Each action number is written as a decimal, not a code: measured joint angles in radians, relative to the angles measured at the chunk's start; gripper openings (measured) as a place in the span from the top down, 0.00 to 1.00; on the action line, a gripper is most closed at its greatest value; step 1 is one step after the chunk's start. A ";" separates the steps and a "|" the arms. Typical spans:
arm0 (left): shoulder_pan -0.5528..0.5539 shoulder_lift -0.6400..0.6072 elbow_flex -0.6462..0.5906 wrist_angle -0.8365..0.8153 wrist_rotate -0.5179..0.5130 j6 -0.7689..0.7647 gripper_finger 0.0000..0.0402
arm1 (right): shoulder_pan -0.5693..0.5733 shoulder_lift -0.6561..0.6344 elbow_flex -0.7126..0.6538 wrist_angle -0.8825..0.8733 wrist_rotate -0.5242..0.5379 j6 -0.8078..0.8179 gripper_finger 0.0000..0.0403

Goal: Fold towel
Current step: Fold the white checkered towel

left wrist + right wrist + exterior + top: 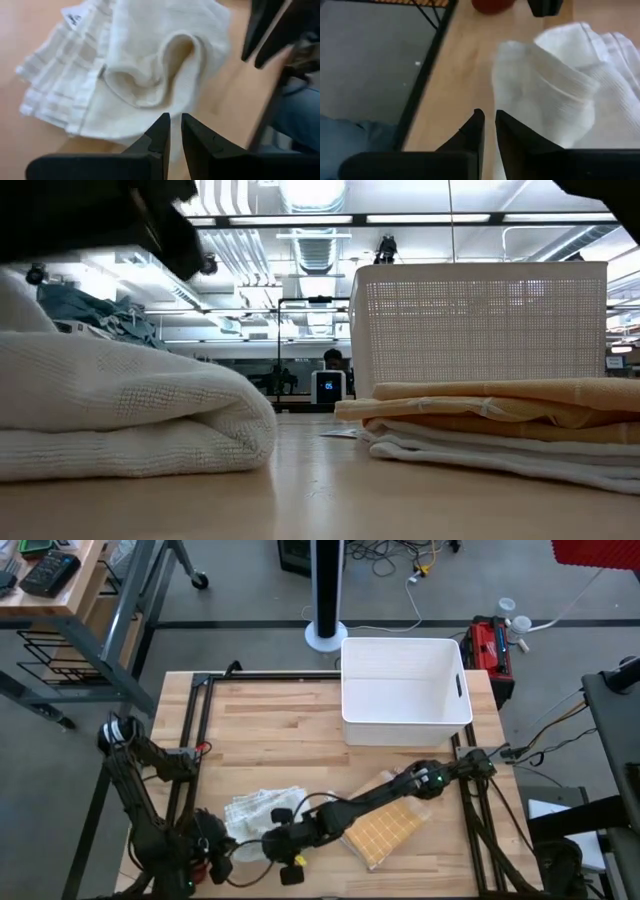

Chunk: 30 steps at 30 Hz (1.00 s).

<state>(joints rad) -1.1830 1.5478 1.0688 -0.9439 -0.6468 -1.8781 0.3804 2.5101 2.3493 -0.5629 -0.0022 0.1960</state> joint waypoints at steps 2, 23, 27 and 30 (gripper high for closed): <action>0.013 0.014 0.000 -0.018 0.000 0.001 0.91 | 0.001 0.004 0.000 -0.012 0.043 0.011 0.91; 0.028 0.088 0.000 -0.110 0.051 -0.076 0.91 | -0.023 0.015 -0.058 0.100 -0.146 0.001 1.00; 0.030 0.088 0.000 -0.106 0.070 -0.088 0.91 | -0.011 0.018 -0.058 0.086 -0.160 -0.031 1.00; 0.034 0.088 0.000 -0.107 0.066 -0.120 0.91 | -0.010 0.020 -0.055 0.085 -0.152 -0.031 1.00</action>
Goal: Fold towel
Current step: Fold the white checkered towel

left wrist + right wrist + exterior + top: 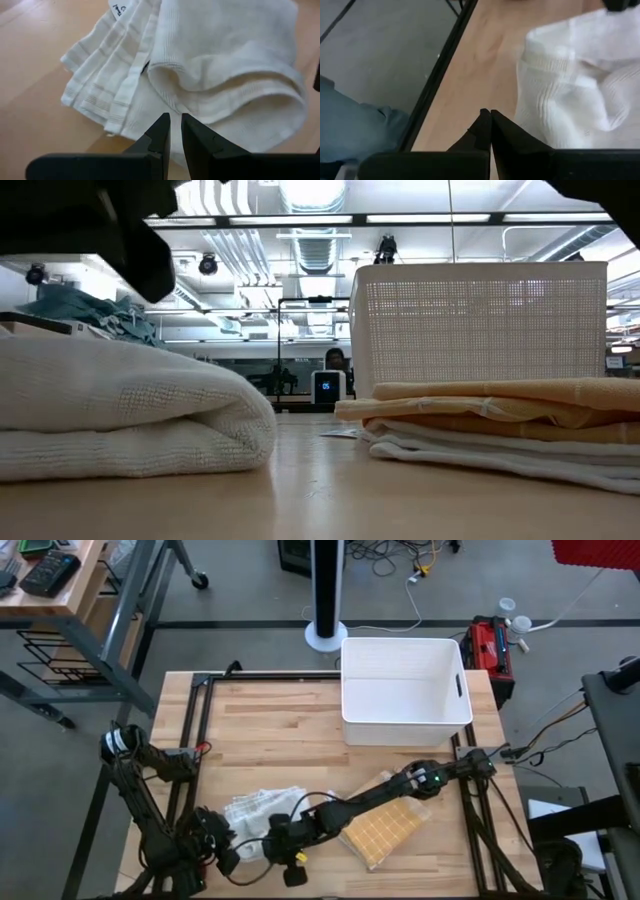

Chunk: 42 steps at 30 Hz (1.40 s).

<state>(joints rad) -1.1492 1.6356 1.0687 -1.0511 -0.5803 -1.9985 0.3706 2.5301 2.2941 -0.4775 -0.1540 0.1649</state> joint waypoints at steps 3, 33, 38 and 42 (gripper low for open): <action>0.012 0.000 -0.004 -0.017 -0.038 -0.028 0.91 | -0.001 -0.001 0.007 0.008 0.040 0.018 1.00; 0.065 -0.110 -0.173 0.196 -0.092 0.238 0.59 | -0.002 -0.046 -0.001 -0.115 0.157 0.007 1.00; 0.065 -0.128 -0.328 0.519 -0.137 0.372 0.61 | -0.003 -0.046 -0.013 -0.119 0.157 0.007 1.00; 0.065 -0.129 -0.421 0.769 -0.227 0.518 0.65 | -0.002 -0.046 -0.023 -0.117 0.157 0.007 1.00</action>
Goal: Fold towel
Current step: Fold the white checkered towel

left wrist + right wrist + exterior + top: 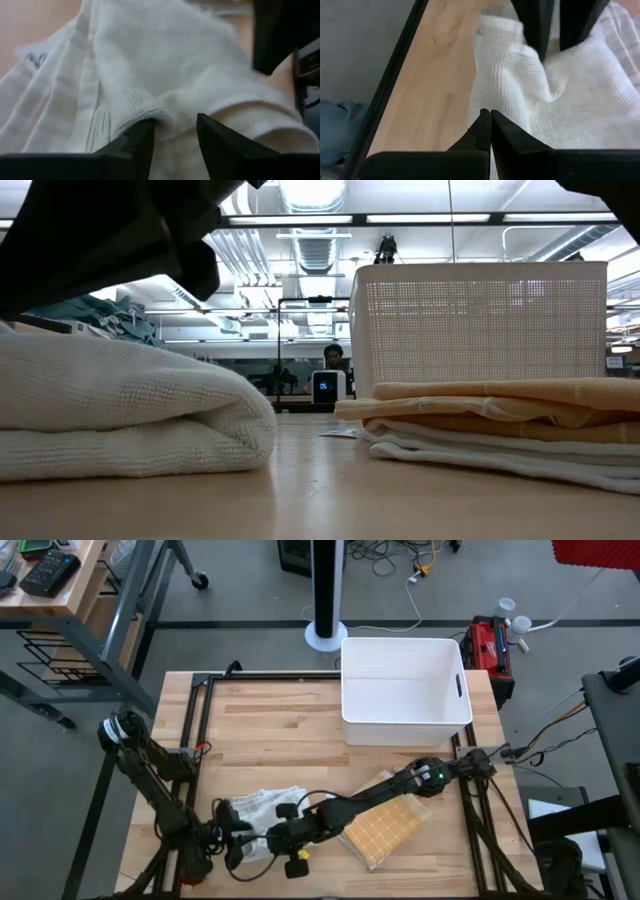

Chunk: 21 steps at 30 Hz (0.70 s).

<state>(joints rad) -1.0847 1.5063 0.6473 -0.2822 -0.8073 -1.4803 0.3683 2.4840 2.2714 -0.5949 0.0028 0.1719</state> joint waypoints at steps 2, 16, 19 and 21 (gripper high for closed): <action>0.001 0.000 -0.029 0.057 -0.030 0.025 0.68 | 0.000 0.000 -0.005 0.000 -0.001 0.000 1.00; 0.034 0.000 -0.039 -0.047 -0.093 -0.023 0.98 | 0.000 0.000 -0.015 0.002 0.000 -0.017 1.00; 0.036 0.000 0.014 -0.160 -0.118 -0.025 0.99 | 0.000 0.001 -0.017 0.001 0.000 -0.017 1.00; 0.036 0.000 0.072 -0.277 -0.145 -0.033 1.00 | 0.000 0.001 -0.017 0.002 0.000 -0.017 1.00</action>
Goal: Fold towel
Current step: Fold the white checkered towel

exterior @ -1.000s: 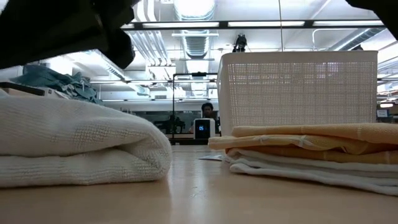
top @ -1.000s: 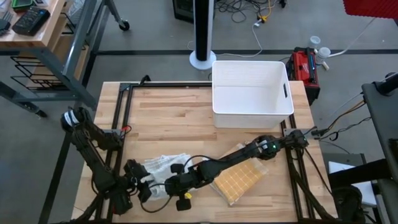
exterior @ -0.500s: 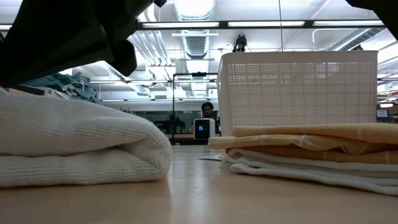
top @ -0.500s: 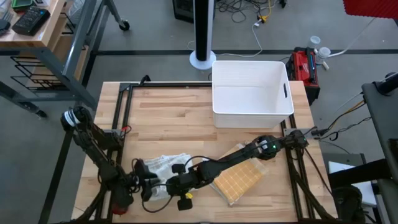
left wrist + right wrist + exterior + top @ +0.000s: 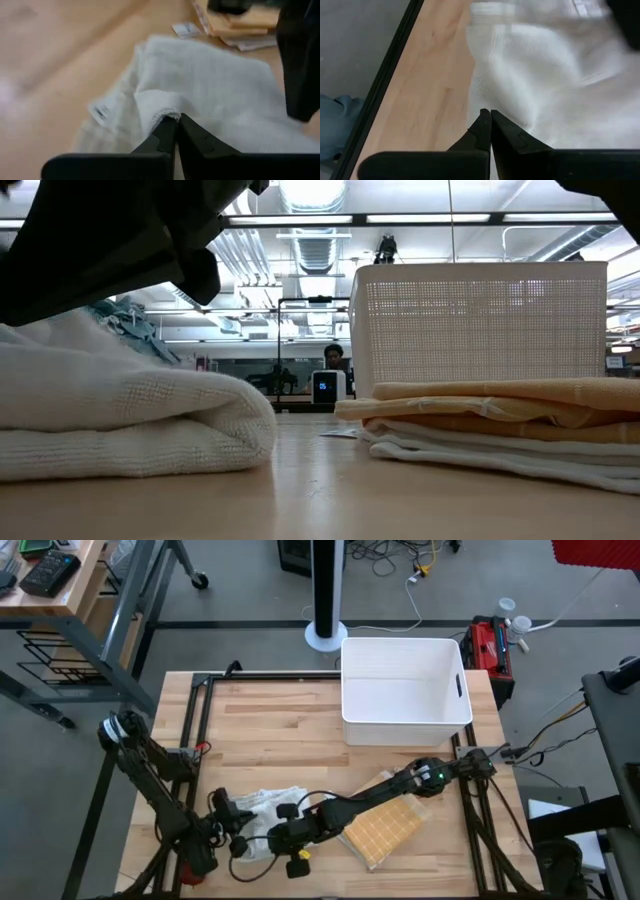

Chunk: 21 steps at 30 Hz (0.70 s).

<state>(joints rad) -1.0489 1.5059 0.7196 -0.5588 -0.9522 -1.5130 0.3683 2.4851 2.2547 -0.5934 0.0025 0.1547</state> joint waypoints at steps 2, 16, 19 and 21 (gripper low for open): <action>0.000 0.000 0.071 -0.162 -0.008 -0.024 1.00 | 0.000 0.000 0.000 0.000 0.000 0.000 1.00; 0.000 0.001 0.230 -0.745 0.271 -0.221 1.00 | 0.000 0.000 0.000 0.024 -0.004 -0.010 1.00; 0.001 0.002 0.210 -0.786 0.271 -0.263 1.00 | 0.000 0.000 0.000 0.036 -0.011 -0.010 1.00; 0.001 0.000 0.207 -0.822 0.273 -0.305 1.00 | 0.000 0.000 0.000 0.038 0.001 0.010 1.00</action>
<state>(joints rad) -1.0481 1.5061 0.9268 -1.3808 -0.6791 -1.8177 0.3687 2.4855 2.2546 -0.5556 0.0033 0.1643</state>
